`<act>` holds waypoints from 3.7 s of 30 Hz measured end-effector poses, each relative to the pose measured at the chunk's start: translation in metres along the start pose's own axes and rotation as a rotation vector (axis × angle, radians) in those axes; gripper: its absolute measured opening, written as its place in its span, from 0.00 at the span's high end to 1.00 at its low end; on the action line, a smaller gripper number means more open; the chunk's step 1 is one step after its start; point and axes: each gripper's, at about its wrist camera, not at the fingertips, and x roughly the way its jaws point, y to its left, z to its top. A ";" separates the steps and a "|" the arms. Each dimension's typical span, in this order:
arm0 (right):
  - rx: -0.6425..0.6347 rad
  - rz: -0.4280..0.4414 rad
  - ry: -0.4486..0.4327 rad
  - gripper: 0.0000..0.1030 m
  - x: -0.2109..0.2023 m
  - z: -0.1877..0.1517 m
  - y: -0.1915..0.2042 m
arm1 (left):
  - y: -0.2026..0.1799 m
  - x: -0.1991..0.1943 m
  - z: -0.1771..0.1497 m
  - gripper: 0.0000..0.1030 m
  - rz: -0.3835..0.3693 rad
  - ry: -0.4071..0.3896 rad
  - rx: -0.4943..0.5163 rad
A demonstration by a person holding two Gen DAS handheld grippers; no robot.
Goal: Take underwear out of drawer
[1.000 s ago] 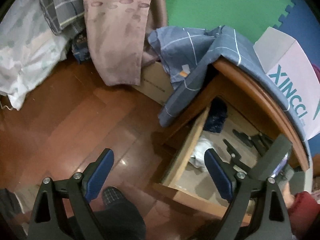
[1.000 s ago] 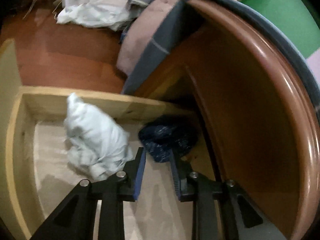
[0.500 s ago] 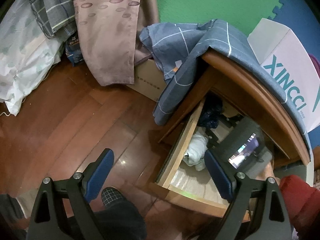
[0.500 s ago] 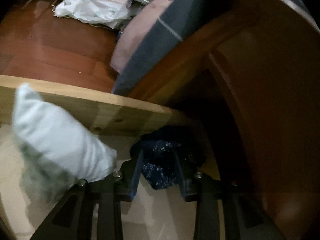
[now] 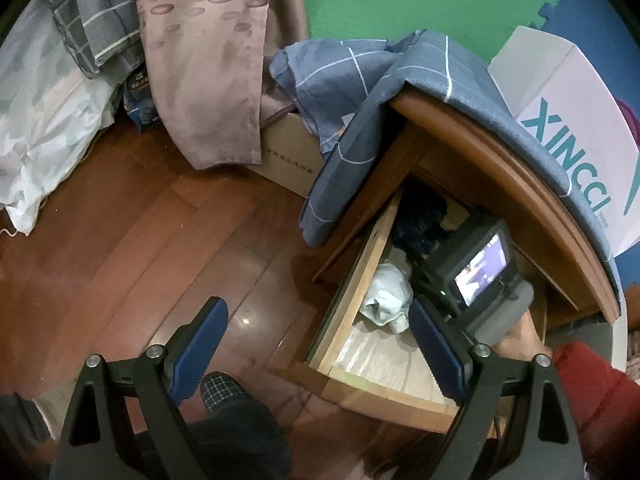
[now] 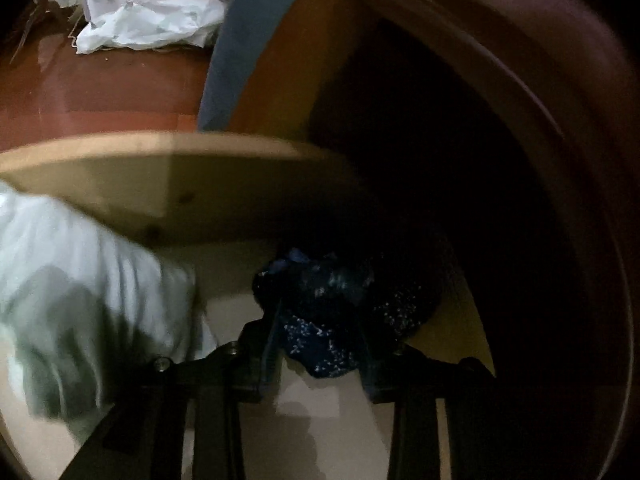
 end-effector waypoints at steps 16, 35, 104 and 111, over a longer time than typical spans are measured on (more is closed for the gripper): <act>0.024 0.166 0.275 0.88 -0.067 -0.068 -0.043 | -0.021 -0.002 -0.006 0.13 0.021 -0.020 0.104; 0.646 0.296 0.099 0.94 -0.193 -0.107 -0.095 | -0.050 0.002 -0.014 0.13 0.032 -0.038 0.206; 0.931 0.324 0.142 0.93 -0.204 -0.134 -0.092 | -0.160 0.140 -0.034 0.07 -0.084 0.495 0.878; 0.956 0.308 0.208 0.92 -0.184 -0.138 -0.096 | -0.161 0.161 -0.029 0.01 -0.061 0.583 0.886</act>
